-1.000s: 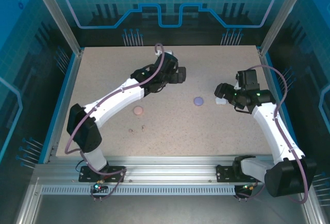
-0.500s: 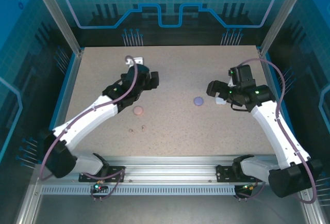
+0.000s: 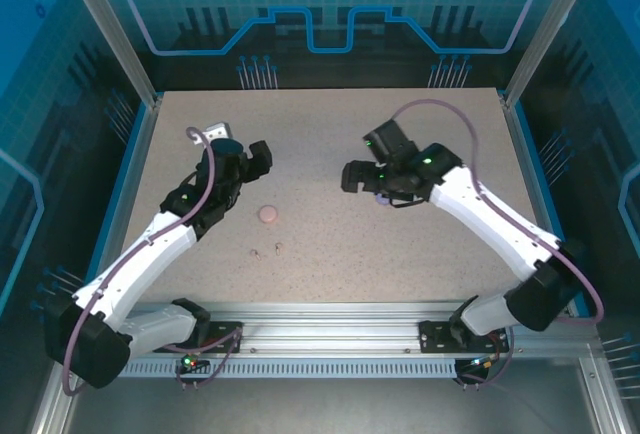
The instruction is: Insert the wireless bluetooth earbuds into the charging case
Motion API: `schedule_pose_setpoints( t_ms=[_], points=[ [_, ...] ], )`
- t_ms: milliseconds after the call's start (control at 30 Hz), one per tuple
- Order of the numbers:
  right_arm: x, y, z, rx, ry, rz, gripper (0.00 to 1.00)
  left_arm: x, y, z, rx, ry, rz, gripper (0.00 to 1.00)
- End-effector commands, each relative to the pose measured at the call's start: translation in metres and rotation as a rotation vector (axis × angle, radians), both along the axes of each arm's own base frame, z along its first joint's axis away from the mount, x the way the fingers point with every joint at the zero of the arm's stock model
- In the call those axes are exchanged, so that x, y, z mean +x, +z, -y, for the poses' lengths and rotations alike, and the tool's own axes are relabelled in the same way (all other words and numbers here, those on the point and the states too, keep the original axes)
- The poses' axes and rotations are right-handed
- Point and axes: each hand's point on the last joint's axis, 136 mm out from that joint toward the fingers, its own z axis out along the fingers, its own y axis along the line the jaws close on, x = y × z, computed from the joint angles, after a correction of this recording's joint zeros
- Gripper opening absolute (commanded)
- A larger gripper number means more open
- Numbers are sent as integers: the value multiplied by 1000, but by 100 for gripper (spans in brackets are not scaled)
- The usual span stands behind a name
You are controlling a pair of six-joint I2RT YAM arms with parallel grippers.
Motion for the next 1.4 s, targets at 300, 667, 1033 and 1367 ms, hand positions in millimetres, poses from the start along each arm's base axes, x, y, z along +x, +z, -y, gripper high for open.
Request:
schedule_pose_setpoints(
  t_ms=[300, 667, 1033, 1367],
  points=[
    [27, -61, -74, -2, -108, -123, 100, 6, -91, 11, -335, -59, -348, 99],
    [45, -89, -79, -39, -131, -202, 100, 22, -165, 27, -447, -87, -540, 99],
    [51, -99, -37, 7, -190, -232, 100, 12, -203, 42, -516, -89, -599, 99],
    [49, -90, 7, 50, -261, -211, 100, -6, -206, 75, -525, -122, -613, 99]
  ],
)
